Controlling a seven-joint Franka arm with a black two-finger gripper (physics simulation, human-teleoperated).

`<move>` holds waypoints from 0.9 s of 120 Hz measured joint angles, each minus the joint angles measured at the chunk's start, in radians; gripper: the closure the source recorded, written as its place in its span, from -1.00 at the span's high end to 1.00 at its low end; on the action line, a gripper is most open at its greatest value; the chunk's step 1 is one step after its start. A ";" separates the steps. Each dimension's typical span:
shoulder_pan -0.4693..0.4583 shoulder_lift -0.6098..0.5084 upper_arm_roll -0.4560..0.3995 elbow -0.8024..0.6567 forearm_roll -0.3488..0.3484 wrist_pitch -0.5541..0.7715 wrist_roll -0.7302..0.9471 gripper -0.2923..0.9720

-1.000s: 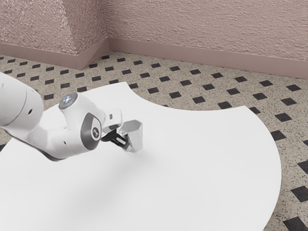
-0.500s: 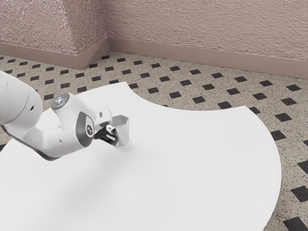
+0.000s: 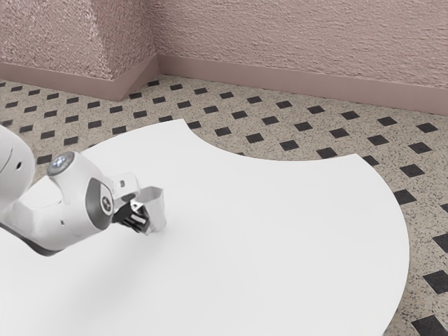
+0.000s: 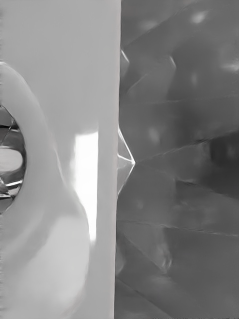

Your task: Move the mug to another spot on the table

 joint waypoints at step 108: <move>-0.018 -0.048 -0.038 -0.085 -0.016 -0.006 -0.080 -0.53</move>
